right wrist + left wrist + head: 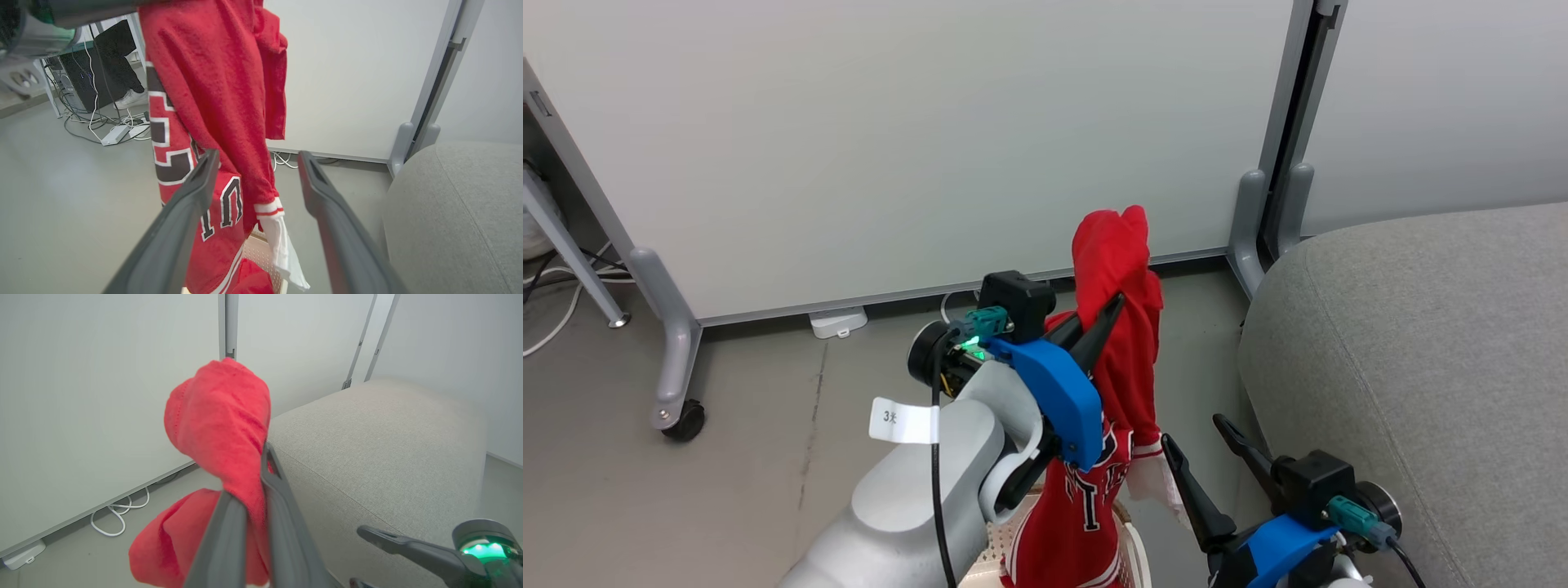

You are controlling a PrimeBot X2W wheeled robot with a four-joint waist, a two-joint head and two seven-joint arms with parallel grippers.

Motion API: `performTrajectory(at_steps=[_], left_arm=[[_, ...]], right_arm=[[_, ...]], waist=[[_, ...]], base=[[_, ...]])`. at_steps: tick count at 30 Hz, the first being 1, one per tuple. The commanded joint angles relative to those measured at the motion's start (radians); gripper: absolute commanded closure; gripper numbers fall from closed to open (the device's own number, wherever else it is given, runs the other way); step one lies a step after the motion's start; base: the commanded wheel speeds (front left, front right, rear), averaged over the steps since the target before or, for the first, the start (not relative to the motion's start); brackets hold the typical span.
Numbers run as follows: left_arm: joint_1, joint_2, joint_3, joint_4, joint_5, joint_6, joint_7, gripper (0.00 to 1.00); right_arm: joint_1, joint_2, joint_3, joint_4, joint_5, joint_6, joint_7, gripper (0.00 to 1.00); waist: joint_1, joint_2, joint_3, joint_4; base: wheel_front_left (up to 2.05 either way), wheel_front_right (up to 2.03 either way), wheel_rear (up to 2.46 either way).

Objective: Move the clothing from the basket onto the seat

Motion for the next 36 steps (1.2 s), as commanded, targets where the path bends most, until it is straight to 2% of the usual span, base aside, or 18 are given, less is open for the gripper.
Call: performTrajectory(at_steps=[1,12,27,36], left_arm=[[-0.028,0.000,-0.021,-0.016,-0.019,0.010,0.004,1.00],[-0.089,0.000,-0.136,-0.047,-0.107,0.049,-0.005,1.00],[-0.116,0.000,-0.208,-0.005,-0.178,0.065,-0.045,1.00],[-0.144,0.000,-0.262,-0.014,-0.225,0.075,-0.058,1.00]], right_arm=[[0.016,-0.004,0.004,-0.003,0.001,0.000,0.000,0.00],[0.017,-0.004,0.016,-0.012,0.006,0.000,0.008,0.00],[0.004,-0.004,0.077,-0.039,0.035,0.000,0.019,0.00],[-0.084,-0.004,0.134,0.020,0.057,0.000,0.018,0.00]], waist=[[0.0001,-0.0001,-0.003,0.006],[0.0001,-0.0001,-0.003,0.015],[0.0001,-0.0001,0.004,0.000],[0.0001,-0.0001,0.016,0.006]], base=[[0.00,0.00,0.00],[0.00,0.00,0.00],[0.00,0.00,0.00],[0.00,0.00,0.00]])
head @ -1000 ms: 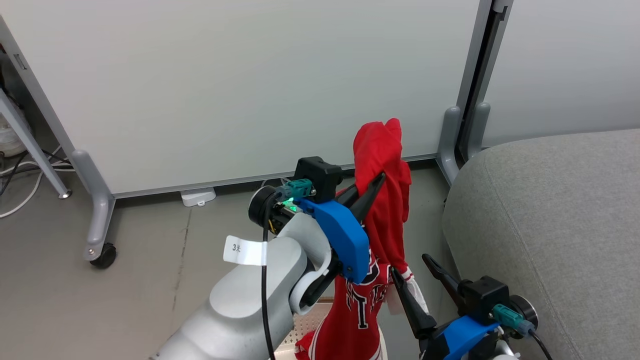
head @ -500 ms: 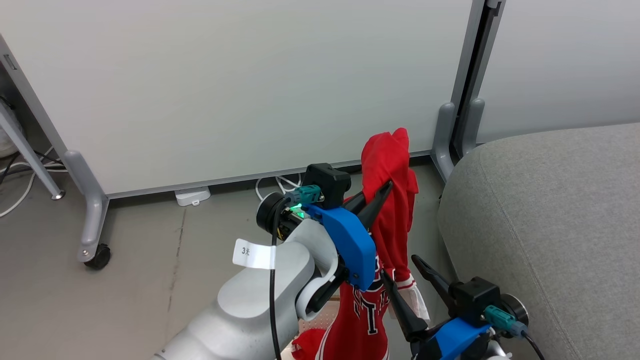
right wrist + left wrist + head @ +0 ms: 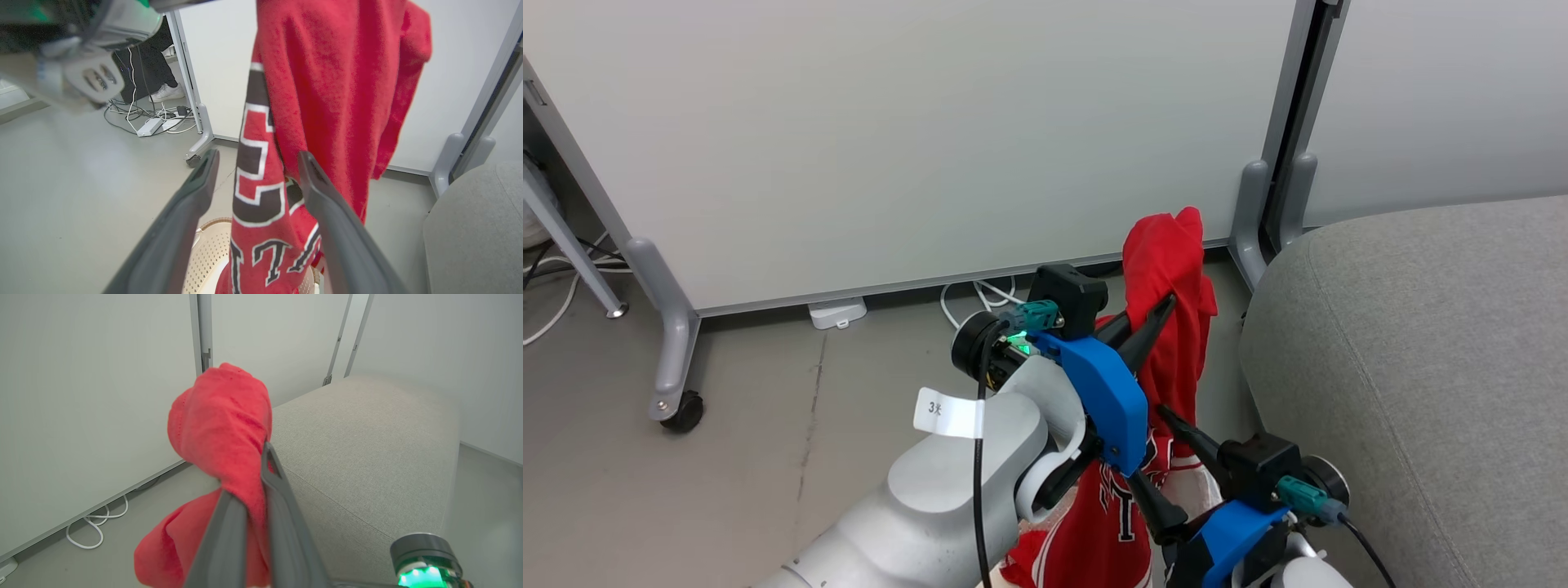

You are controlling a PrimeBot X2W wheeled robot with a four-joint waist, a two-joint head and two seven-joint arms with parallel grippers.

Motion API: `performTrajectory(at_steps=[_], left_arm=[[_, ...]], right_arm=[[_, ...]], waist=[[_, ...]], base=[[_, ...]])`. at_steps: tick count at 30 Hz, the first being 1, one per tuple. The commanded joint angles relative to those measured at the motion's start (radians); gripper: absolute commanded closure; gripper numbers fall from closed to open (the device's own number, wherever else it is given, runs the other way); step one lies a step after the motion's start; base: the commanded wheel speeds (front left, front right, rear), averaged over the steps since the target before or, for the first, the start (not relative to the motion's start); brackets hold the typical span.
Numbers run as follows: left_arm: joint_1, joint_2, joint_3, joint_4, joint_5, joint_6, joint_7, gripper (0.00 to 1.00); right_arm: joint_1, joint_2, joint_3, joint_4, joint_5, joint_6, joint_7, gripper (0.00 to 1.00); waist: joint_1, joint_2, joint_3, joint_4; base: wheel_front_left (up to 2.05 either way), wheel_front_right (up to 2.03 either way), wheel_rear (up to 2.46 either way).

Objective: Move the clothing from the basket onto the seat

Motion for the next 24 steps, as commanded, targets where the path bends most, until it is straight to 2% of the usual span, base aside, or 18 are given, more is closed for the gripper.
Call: performTrajectory(at_steps=[1,10,20,21,22,23,24], left_arm=[[-0.015,0.000,-0.004,-0.001,-0.005,0.005,-0.007,1.00],[-0.031,0.000,-0.049,-0.010,-0.043,0.009,-0.018,1.00],[-0.046,0.000,-0.098,-0.021,-0.088,0.014,-0.030,1.00],[-0.046,0.000,-0.103,-0.021,-0.092,0.015,-0.032,1.00],[-0.046,0.000,-0.106,-0.020,-0.096,0.015,-0.034,1.00],[-0.047,0.000,-0.109,-0.018,-0.099,0.015,-0.035,1.00],[-0.048,0.000,-0.111,-0.016,-0.103,0.016,-0.037,1.00]], right_arm=[[-0.014,-0.004,0.002,0.004,-0.003,0.000,-0.006,0.00],[-0.097,-0.004,0.014,0.112,0.003,0.000,-0.013,0.00],[-0.191,-0.004,0.071,0.247,0.045,0.000,-0.031,0.00],[-0.199,-0.004,0.077,0.260,0.052,0.000,-0.029,0.40],[-0.207,-0.004,0.080,0.269,0.055,0.000,-0.032,0.67],[-0.212,-0.004,0.084,0.277,0.057,0.000,-0.035,1.00],[-0.214,-0.004,0.088,0.286,0.061,0.000,-0.037,1.00]], waist=[[0.0000,-0.0001,0.001,0.002],[0.0000,-0.0001,0.003,0.017],[0.0000,-0.0001,-0.002,0.022],[0.0000,-0.0001,-0.003,0.023],[0.0000,-0.0001,-0.003,0.023],[0.0000,-0.0001,-0.004,0.024],[0.0000,-0.0001,-0.004,0.024]], base=[[0.00,0.00,0.00],[0.00,0.00,0.00],[0.00,0.00,0.00],[0.00,0.00,0.00],[0.00,0.00,0.00],[0.00,0.00,0.00],[0.00,0.00,0.00]])
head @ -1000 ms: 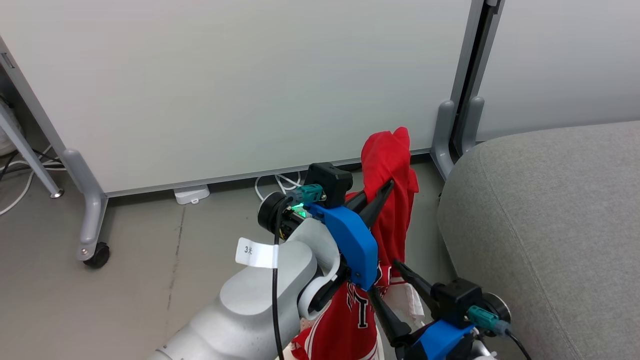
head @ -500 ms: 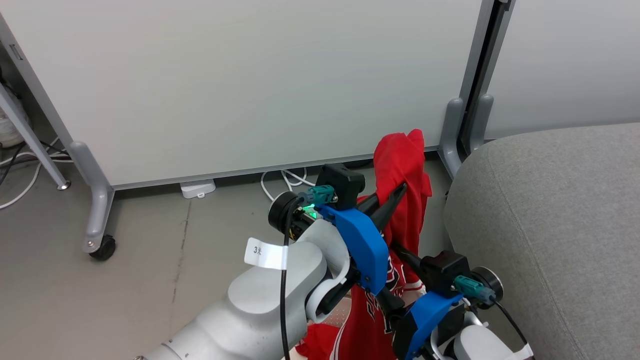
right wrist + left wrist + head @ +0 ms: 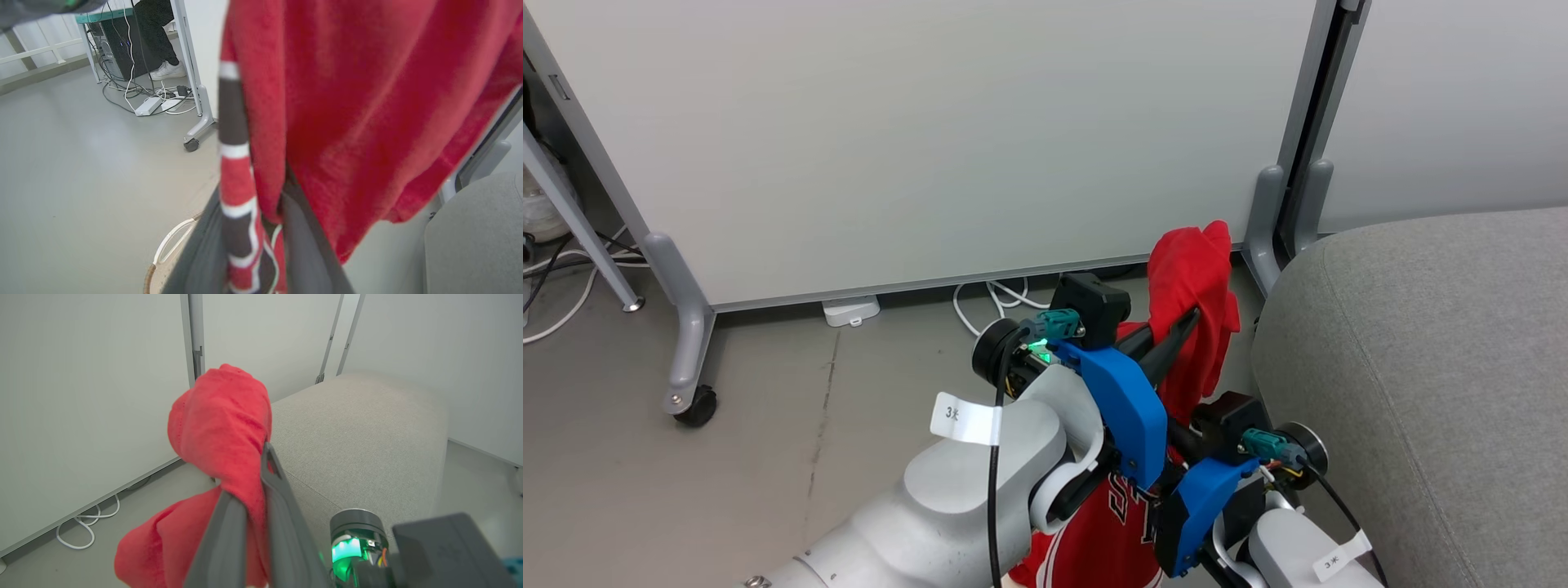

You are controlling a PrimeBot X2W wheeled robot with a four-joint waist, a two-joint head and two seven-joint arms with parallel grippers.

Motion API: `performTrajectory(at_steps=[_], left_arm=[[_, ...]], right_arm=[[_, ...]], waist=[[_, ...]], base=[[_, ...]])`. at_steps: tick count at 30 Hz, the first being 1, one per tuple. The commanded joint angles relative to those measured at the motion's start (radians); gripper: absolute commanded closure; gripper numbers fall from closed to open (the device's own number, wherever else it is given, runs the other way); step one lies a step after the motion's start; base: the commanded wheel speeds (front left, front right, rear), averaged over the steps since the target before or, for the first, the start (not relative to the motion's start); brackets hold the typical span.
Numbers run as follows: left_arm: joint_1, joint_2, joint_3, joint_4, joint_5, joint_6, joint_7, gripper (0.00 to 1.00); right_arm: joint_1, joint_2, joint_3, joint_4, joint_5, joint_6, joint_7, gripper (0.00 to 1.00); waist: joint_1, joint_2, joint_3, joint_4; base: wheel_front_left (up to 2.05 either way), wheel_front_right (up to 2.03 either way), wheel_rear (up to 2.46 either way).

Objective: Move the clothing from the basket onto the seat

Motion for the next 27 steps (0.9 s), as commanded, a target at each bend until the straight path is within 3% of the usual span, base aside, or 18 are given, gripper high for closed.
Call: performTrajectory(at_steps=[1,27], left_arm=[[-0.012,0.000,0.000,0.002,-0.002,0.005,-0.009,1.00],[-0.034,0.000,-0.047,0.054,-0.053,-0.001,-0.037,1.00]], right_arm=[[-0.013,-0.004,0.005,0.008,0.007,0.000,-0.007,1.00],[-0.030,-0.004,0.013,0.049,0.017,0.000,-0.049,1.00]], waist=[[0.0000,0.0000,0.000,0.000],[0.0000,0.0000,-0.001,-0.021]], base=[[0.00,0.00,0.00],[0.00,0.00,0.00]])
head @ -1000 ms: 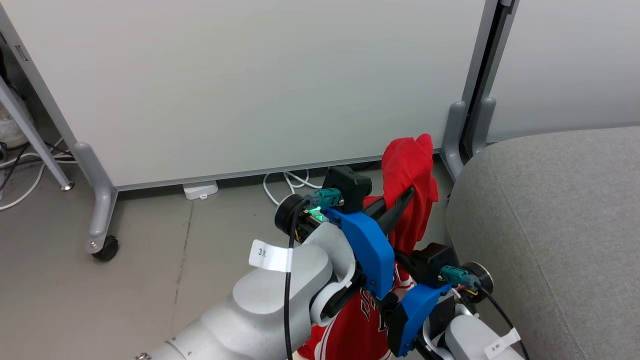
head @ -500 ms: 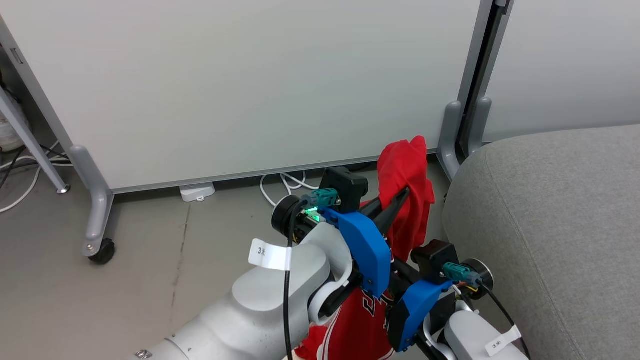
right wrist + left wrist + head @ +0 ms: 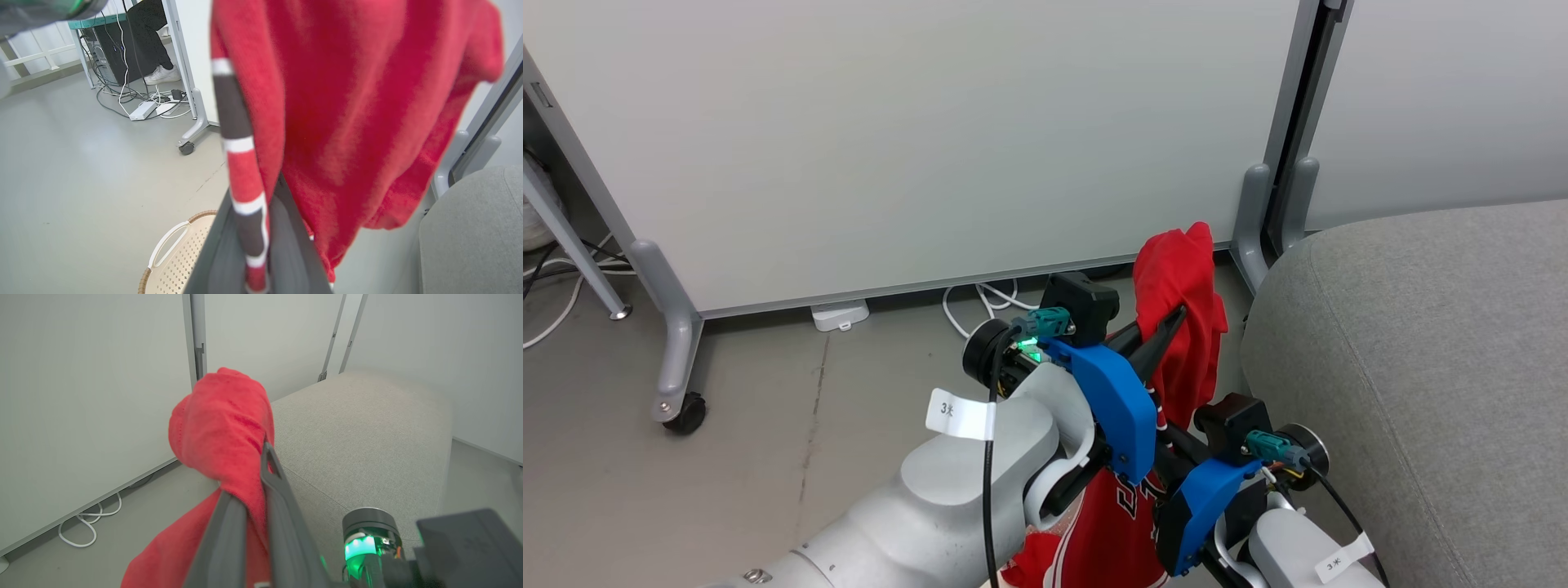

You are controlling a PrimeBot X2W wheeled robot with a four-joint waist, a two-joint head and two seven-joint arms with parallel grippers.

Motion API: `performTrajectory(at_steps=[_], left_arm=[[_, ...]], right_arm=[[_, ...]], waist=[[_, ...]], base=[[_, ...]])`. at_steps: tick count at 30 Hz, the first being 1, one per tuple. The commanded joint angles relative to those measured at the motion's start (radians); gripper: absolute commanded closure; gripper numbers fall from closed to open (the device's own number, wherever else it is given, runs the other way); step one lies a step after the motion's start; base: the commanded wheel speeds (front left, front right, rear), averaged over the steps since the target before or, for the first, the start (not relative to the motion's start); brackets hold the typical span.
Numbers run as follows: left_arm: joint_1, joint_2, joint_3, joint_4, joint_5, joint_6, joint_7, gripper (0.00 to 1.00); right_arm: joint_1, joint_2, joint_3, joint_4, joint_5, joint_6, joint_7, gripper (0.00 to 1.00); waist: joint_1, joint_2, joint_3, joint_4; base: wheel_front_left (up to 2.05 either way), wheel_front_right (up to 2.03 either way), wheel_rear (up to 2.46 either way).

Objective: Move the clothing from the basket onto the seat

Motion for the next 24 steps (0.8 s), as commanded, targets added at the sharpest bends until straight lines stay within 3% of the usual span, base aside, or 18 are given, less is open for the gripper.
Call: performTrajectory(at_steps=[1,5,6,7,19,24], left_arm=[[-0.013,0.000,-0.005,0.005,-0.008,0.000,-0.003,1.00],[-0.018,0.000,-0.009,0.008,-0.006,0.004,-0.011,1.00],[-0.020,0.000,-0.011,0.010,-0.008,0.005,-0.015,0.30],[-0.020,0.000,-0.011,0.010,-0.009,0.006,-0.017,0.00],[-0.018,0.001,-0.010,0.036,-0.003,0.010,-0.068,0.00],[0.037,0.038,0.012,0.050,0.025,-0.011,-0.120,0.00]], right_arm=[[-0.012,-0.004,0.000,-0.001,-0.002,0.000,-0.004,1.00],[-0.011,-0.004,-0.007,-0.003,-0.009,0.000,-0.001,1.00],[-0.010,-0.004,-0.008,-0.005,-0.011,0.000,0.001,1.00],[-0.010,-0.004,-0.008,-0.006,-0.011,0.000,0.002,1.00],[-0.011,-0.004,-0.015,-0.012,-0.026,0.000,0.007,1.00],[-0.019,-0.004,-0.018,-0.017,-0.037,0.000,0.009,1.00]], waist=[[0.0000,0.0000,0.000,0.000],[0.0000,0.0000,0.002,0.001],[0.0000,0.0000,0.003,0.000],[0.0000,0.0000,0.004,0.000],[0.0000,0.0000,0.009,-0.004],[0.0000,0.0000,0.012,-0.009]], base=[[0.00,0.00,0.00],[0.00,0.00,0.00],[0.00,0.00,0.00],[0.00,0.00,0.00],[0.00,0.00,0.00],[0.00,0.00,0.00]])
